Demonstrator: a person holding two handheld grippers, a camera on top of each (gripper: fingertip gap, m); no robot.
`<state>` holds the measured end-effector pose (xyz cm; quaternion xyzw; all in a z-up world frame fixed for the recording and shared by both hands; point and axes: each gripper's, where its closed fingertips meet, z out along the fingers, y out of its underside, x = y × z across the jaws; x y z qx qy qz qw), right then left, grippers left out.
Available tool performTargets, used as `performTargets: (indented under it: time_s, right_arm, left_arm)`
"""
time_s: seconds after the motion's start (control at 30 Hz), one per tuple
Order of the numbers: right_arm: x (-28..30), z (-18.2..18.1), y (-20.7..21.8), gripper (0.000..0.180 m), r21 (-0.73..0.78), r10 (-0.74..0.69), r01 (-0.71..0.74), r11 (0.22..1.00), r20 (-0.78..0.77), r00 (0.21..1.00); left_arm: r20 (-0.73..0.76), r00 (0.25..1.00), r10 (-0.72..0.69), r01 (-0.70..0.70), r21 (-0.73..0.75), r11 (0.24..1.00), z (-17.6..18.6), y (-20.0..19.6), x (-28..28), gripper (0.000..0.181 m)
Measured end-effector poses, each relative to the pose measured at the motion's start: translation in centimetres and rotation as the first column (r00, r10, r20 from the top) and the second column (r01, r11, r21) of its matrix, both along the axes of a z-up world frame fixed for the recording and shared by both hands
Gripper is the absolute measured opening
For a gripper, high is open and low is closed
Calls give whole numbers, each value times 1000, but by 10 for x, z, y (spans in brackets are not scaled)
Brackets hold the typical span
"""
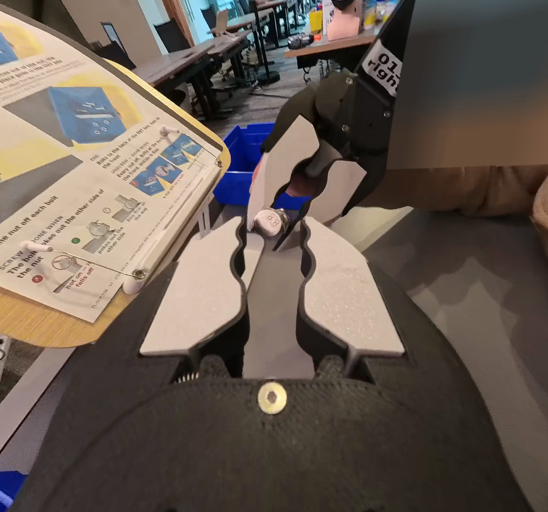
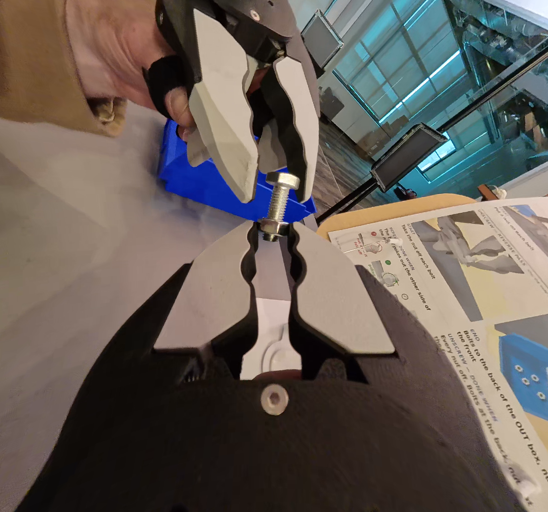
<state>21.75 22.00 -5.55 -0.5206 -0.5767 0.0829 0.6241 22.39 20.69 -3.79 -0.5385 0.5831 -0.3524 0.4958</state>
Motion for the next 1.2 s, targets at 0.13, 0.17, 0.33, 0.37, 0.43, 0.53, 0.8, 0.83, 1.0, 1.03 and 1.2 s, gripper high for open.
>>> performTargets:
  time_s: [0.13, 0.17, 0.33, 0.37, 0.43, 0.53, 0.8, 0.83, 1.0, 1.03, 1.2]
  right_arm:
    - [-1, -5, 0, 19, 57, -15, 12, 998, 63, 998]
    - [-1, -6, 0, 19, 66, -21, 16, 998, 75, 997]
    - [-2, -10, 0, 19, 109, -35, 22, 994, 127, 991]
    - [-2, -10, 0, 19, 114, -38, 22, 993, 131, 991]
    - [-2, -11, 0, 19, 123, -43, 27, 992, 135, 990]
    - [-2, -11, 0, 19, 129, -44, 27, 991, 136, 990]
    - [-1, -8, 0, 19, 141, -51, 32, 990, 135, 989]
    - [-1, -8, 0, 19, 140, -52, 32, 990, 137, 989]
    - [-1, -9, 0, 19, 146, -54, 32, 989, 147, 988]
    - [-1, -9, 0, 19, 148, -55, 33, 988, 148, 987]
    - [-1, -10, 0, 19, 152, -59, 35, 988, 155, 986]
  left_arm:
    - [-52, 999, 1, -1, -6, 1000, -7, -1, 0, 29]
    - [-63, 998, -8, 7, -14, 1000, -9, -2, 0, 28]
    - [-90, 996, -2, 0, -23, 1000, -11, -2, -2, 20]
    - [-100, 995, 3, -6, -23, 1000, -13, -2, -2, 19]
    - [-103, 995, 7, -9, -17, 1000, -13, -1, -3, 18]
    - [-105, 994, 6, -9, -22, 1000, -14, -1, -3, 18]
    - [-113, 994, 2, -5, -25, 1000, -15, -2, -2, 17]
    - [-114, 993, 3, -6, -25, 1000, -15, -1, -2, 17]
    - [-116, 993, 1, -5, -35, 999, -17, -1, -2, 18]
    - [-112, 994, -1, -4, -44, 999, -16, -1, -2, 20]
    - [-111, 994, -11, 5, -52, 999, -16, -3, -1, 20]
